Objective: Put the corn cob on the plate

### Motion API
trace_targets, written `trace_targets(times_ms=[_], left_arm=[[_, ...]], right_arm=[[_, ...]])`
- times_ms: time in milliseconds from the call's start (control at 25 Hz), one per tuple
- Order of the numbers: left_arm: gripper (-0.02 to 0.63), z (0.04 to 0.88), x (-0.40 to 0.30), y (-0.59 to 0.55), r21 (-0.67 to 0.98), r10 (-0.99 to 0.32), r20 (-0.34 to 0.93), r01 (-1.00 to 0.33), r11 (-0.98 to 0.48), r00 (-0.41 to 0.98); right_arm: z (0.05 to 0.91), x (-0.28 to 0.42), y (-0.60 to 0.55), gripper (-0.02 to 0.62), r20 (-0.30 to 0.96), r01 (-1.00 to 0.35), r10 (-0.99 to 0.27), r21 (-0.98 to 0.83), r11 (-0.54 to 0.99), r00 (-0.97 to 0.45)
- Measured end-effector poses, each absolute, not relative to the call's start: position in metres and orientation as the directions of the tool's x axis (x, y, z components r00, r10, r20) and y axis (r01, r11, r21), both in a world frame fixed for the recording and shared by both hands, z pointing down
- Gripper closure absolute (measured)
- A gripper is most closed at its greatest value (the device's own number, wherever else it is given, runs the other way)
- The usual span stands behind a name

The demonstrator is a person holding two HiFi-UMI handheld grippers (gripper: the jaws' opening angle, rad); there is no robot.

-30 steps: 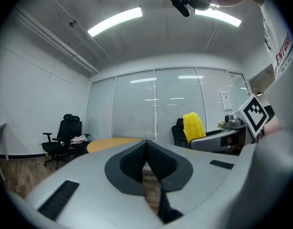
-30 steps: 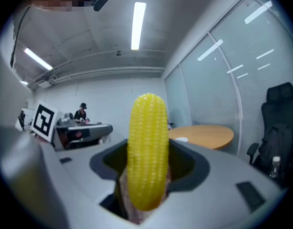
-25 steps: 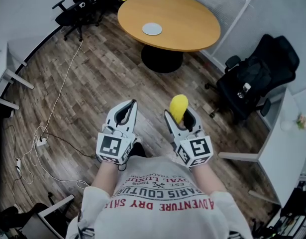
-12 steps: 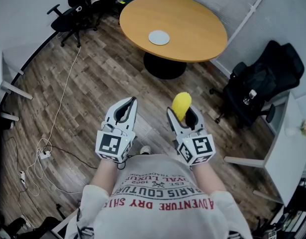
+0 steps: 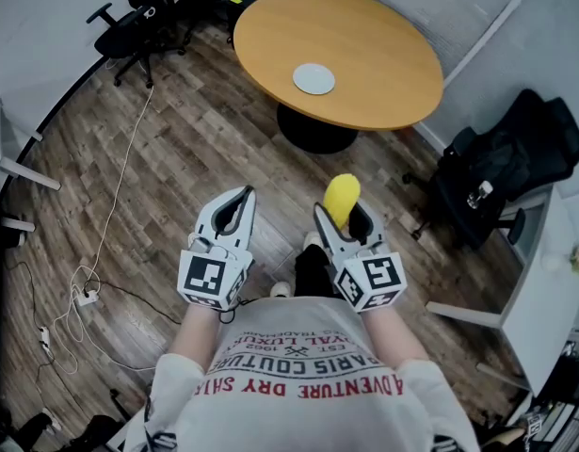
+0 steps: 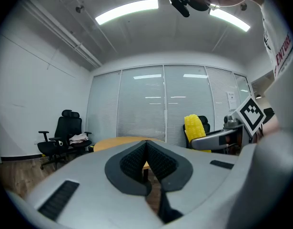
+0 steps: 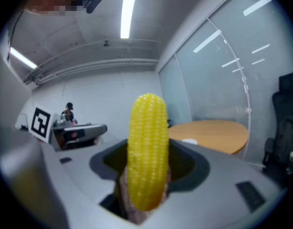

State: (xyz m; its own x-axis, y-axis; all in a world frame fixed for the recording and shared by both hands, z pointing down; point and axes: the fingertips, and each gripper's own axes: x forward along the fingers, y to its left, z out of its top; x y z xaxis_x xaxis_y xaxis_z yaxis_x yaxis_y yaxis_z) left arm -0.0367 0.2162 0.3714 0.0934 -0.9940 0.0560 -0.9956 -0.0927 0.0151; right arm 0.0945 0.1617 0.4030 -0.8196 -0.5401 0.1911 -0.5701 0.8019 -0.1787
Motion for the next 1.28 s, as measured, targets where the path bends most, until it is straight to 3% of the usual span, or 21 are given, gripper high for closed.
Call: trace_targets(times_ms=[640, 1280], left_arm=[[0.574, 0.372, -0.092, 0.085, 0.004, -0.997, 0.073, -1.000, -0.010, 0.011], [0.574, 0.370, -0.100, -0.100, 0.016, -0.998, 0.064, -1.000, -0.024, 0.025]], right_arm=[[0.414, 0.036, 0.014, 0.331, 0.201, -0.520, -0.487, -0.173, 0.836, -0.850], [0.418, 0.025, -0.166, 0.331, 0.217, -0.518, -0.483, -0.151, 0.842, -0.848]])
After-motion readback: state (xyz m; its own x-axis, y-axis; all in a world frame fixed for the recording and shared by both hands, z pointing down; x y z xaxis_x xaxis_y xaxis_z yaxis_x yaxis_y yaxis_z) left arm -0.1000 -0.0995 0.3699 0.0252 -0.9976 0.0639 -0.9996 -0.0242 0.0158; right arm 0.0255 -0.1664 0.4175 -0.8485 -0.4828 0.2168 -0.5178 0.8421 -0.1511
